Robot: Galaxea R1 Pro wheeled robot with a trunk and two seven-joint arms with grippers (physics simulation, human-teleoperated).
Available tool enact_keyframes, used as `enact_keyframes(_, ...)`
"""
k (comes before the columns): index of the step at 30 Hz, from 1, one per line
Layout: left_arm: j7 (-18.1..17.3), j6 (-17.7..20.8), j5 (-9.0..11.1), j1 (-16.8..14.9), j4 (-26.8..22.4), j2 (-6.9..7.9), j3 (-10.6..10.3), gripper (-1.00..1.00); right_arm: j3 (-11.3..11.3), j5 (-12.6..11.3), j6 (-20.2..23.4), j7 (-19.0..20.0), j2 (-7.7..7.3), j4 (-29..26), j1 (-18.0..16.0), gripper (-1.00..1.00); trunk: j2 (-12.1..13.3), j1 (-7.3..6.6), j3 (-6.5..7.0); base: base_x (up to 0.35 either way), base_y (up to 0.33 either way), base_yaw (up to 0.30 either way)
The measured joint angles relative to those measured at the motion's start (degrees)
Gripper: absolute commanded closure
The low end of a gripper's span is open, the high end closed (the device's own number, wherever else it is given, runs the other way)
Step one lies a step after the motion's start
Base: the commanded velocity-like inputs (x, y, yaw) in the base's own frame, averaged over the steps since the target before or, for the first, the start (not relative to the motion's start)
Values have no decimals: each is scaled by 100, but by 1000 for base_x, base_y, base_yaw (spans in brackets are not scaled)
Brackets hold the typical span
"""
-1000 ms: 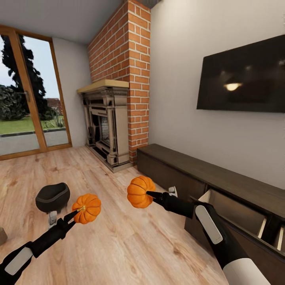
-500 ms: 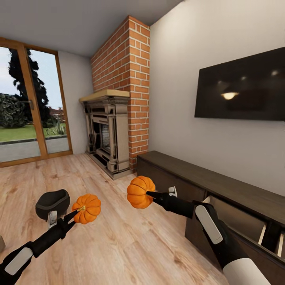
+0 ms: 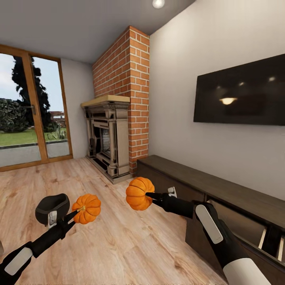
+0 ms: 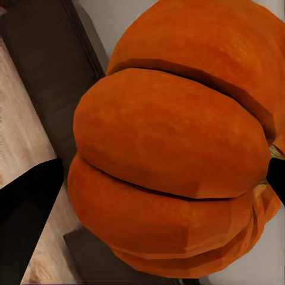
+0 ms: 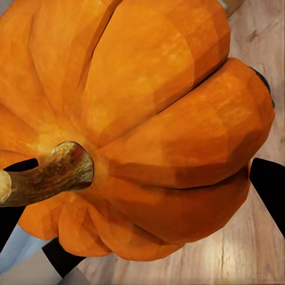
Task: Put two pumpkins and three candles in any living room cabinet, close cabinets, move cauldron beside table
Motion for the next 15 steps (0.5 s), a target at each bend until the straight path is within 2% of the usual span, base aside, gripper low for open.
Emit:
enact_keyframes(6, -55, 1, 3, -1, 0, 1, 2, 100, 5, -16, 7, 93, 0, -1, 0, 100, 0, 0, -56, 0, 0, 0)
enact_keyframes(9, -77, 7, 11, 2, -2, 1, 8, 100, 5, -25, 5, 228, 0, -2, 0, 100, 9, -11, -18, 0, 0, 0)
enact_keyframes(15, -81, 6, 9, 2, -2, 1, 7, 100, 4, 4, -8, 269, 0, -1, -1, 100, 249, -142, 34, 0, 0, 0)
